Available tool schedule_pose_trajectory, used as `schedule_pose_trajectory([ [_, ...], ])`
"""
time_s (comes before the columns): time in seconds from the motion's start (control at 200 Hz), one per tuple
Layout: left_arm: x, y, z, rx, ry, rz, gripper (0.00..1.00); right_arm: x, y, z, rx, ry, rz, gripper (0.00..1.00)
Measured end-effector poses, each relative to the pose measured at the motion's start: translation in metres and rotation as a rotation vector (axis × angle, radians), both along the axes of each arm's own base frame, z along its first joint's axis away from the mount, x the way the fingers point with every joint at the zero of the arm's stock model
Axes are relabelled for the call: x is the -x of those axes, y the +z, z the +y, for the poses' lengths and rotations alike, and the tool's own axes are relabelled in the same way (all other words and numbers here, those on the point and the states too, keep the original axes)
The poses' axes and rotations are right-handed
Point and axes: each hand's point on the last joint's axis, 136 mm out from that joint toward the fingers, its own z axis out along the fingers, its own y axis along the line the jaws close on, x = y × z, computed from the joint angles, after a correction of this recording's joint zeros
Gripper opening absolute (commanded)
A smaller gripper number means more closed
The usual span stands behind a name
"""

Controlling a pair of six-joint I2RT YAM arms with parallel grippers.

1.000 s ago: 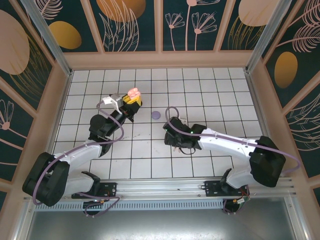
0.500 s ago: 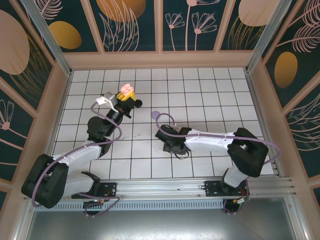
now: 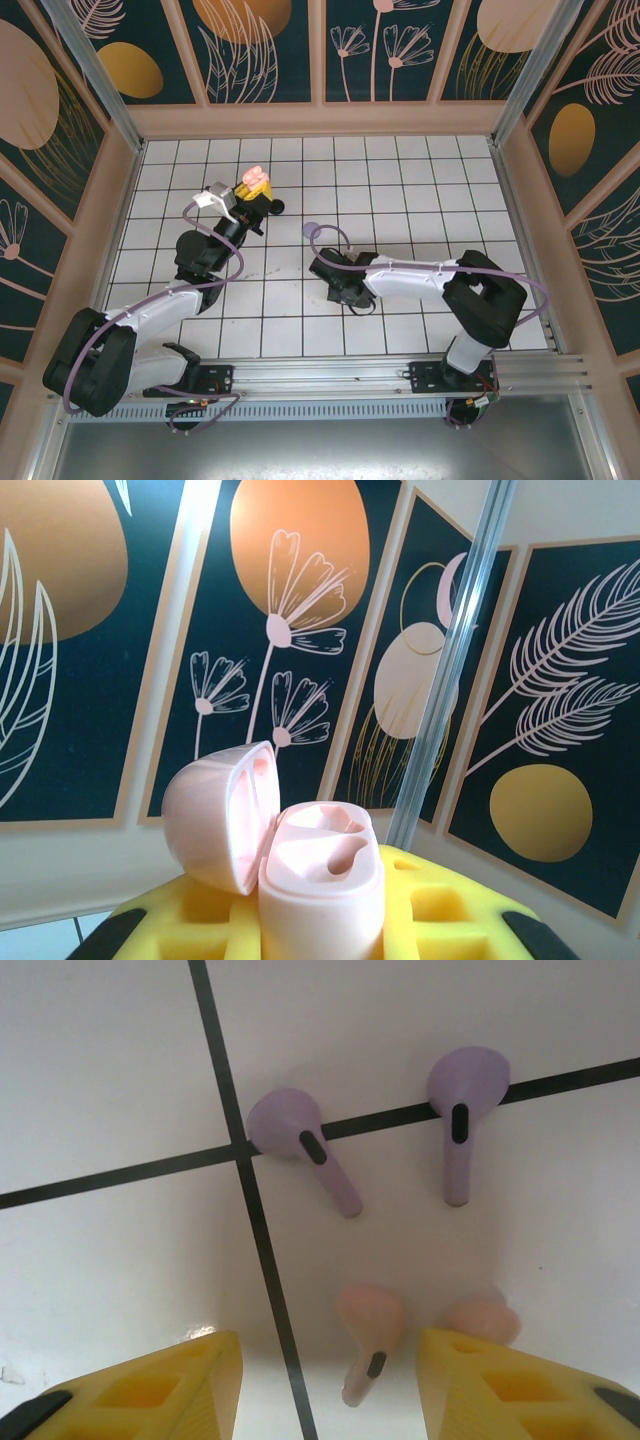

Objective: Insert wireless bluetooth earbuds into charging case

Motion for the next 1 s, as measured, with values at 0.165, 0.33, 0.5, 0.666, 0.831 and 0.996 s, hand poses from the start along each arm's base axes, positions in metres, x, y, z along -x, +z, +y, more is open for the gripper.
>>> schedule_pose_trajectory([
  [0.165, -0.0007, -0.0021, -0.0011, -0.003, -0.004, 0.005, 0.0, -0.0062, -0.002, -0.0009, 0.005, -0.016, 0.003, 0.46],
  [0.33, -0.0023, -0.0049, -0.0033, -0.01, -0.011, 0.011, 0.0, -0.0093, -0.0056, 0.001, 0.012, -0.014, 0.008, 0.41],
  [0.5, -0.003, -0.0076, -0.005, -0.014, -0.018, 0.017, 0.0, -0.0093, -0.0079, 0.0008, 0.023, -0.006, 0.012, 0.37],
  [0.666, -0.0038, -0.0075, -0.0055, -0.013, -0.019, 0.019, 0.0, -0.009, -0.0091, -0.001, 0.034, 0.0, 0.013, 0.32],
  [0.831, -0.0043, -0.0083, -0.0058, -0.013, -0.019, 0.021, 0.0, -0.0089, -0.0091, -0.0013, 0.036, 0.001, 0.014, 0.29],
  [0.996, -0.0041, -0.0072, -0.0065, -0.011, -0.025, 0.02, 0.0, -0.0091, -0.009, -0.001, 0.034, 0.001, 0.013, 0.27],
])
